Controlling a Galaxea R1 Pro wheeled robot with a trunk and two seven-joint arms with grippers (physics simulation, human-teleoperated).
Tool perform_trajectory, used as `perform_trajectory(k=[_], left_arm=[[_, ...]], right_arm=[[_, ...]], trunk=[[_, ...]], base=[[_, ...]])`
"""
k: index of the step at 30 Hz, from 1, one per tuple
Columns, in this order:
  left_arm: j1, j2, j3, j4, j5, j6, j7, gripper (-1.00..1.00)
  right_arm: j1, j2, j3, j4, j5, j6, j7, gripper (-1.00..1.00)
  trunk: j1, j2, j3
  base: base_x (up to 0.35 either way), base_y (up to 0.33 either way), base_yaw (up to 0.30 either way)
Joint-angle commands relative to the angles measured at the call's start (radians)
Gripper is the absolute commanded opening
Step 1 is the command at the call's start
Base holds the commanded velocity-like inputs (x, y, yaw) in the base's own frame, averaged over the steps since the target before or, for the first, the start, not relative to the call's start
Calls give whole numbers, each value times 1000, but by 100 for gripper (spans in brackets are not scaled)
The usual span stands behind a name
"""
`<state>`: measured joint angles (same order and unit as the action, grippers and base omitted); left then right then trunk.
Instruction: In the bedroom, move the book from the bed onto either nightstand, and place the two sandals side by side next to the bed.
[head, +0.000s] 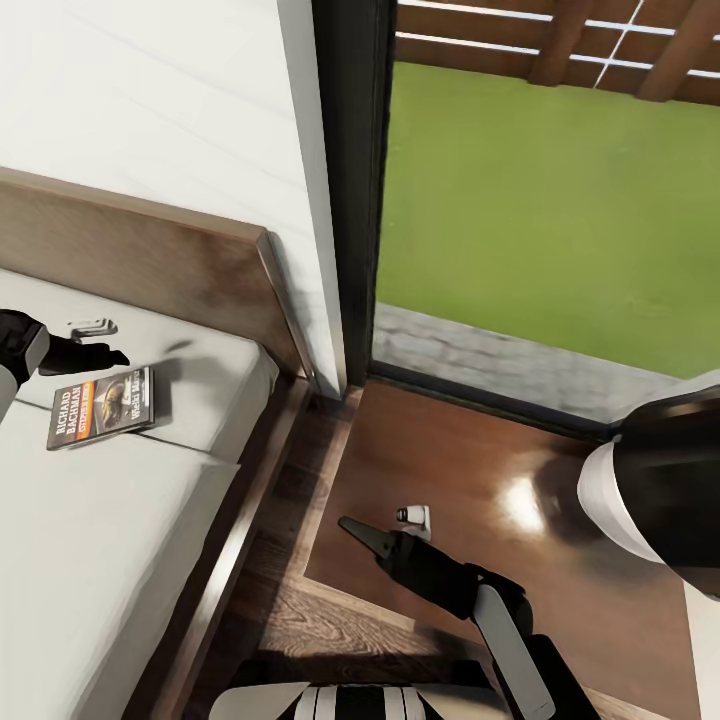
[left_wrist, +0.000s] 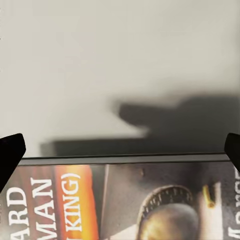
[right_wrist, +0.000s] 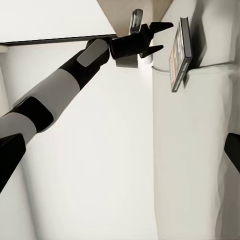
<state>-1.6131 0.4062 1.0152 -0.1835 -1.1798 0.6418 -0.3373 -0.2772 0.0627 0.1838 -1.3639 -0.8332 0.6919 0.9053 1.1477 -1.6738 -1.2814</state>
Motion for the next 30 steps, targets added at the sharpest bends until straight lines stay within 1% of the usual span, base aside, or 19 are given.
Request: perform_trajectory(k=[1, 30], left_arm=[[-1, 0, 6, -2, -11, 2, -8, 100], [-1, 2, 6, -2, -11, -6, -8, 100]], right_arm=[[0, 0, 0, 0, -6, 6, 0, 100], [0, 0, 0, 0, -6, 4, 0, 100]], trunk=[[0, 0, -1], [0, 0, -18]], base=[[0, 0, 0], [0, 0, 0]])
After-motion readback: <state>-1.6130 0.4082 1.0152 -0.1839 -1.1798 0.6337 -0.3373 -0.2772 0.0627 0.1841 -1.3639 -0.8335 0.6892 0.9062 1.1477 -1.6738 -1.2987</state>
